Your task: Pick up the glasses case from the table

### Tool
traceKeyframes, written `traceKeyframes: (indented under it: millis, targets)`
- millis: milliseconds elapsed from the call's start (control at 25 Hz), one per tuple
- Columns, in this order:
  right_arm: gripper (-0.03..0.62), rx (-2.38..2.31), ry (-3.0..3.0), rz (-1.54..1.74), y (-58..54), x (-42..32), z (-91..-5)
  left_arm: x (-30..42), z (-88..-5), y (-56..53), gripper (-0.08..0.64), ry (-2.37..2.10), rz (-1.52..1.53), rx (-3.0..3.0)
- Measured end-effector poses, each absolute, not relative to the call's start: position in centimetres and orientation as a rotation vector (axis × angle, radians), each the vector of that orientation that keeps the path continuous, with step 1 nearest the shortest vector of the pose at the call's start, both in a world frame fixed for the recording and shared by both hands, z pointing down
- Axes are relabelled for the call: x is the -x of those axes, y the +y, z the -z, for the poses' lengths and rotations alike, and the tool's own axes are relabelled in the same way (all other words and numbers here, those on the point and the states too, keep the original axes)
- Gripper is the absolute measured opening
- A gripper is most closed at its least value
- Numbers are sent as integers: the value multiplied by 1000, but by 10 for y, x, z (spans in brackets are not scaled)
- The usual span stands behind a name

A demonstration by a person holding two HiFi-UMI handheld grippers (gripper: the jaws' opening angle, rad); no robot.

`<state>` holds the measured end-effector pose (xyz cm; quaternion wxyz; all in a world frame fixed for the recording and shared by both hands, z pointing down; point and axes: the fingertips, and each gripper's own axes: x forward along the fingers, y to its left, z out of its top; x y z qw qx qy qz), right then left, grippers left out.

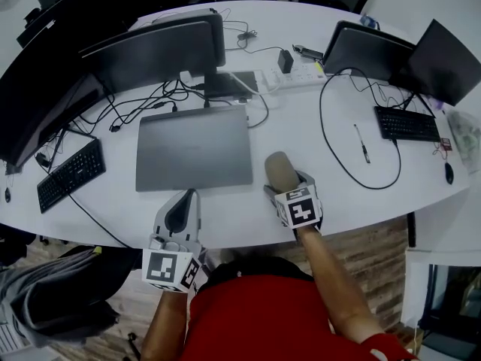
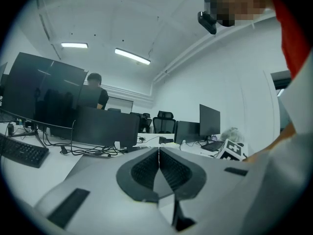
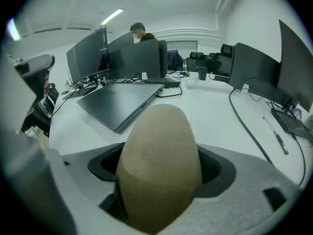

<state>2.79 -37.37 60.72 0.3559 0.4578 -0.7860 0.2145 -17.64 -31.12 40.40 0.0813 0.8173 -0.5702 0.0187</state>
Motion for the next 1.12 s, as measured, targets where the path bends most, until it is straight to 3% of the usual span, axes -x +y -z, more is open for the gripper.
traceKeyframes:
  millis: [200,760,1120]
  targets:
    - [400,-1203,-2113,-550,-373,-30,-580,169,-398,-311,11,-1712,-67,-2452]
    - [399,-1321,-2471,-328,-331,-27,-394,167,-339,-304,11,-1773,-9,-2544]
    - [397,-1365,-2595,-282,-305,-34,-338,160,-318,-295,11,-1765,5,-2592]
